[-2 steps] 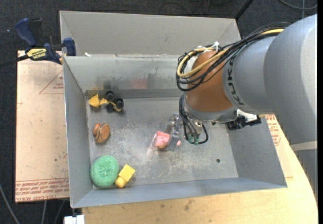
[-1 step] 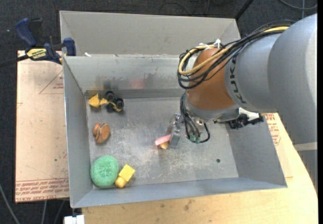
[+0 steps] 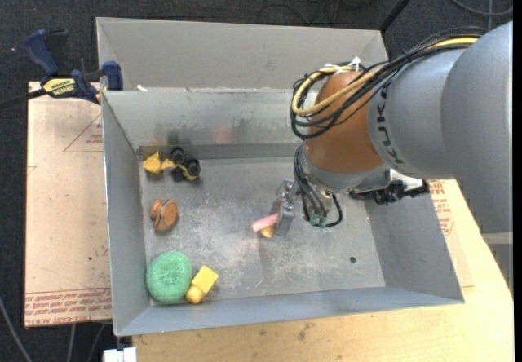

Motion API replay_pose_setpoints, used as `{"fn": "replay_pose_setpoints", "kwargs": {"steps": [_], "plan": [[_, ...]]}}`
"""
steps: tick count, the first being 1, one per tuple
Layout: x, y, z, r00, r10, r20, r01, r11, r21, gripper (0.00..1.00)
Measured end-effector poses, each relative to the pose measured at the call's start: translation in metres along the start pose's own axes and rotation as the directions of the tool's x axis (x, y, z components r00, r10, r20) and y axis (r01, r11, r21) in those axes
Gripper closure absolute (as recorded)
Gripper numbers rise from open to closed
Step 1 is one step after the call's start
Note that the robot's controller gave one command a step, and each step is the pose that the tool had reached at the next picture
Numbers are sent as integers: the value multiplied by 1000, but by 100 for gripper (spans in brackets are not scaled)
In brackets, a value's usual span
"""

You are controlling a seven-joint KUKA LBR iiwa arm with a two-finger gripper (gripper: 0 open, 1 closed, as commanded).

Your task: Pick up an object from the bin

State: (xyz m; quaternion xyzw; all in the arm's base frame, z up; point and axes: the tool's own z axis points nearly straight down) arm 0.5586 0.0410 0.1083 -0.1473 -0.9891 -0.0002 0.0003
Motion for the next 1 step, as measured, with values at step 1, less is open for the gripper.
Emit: {"fn": "replay_pose_setpoints", "kwargs": {"steps": [1], "plan": [[-1,0,-11,1000,0,4,0,1000,-2,100]]}}
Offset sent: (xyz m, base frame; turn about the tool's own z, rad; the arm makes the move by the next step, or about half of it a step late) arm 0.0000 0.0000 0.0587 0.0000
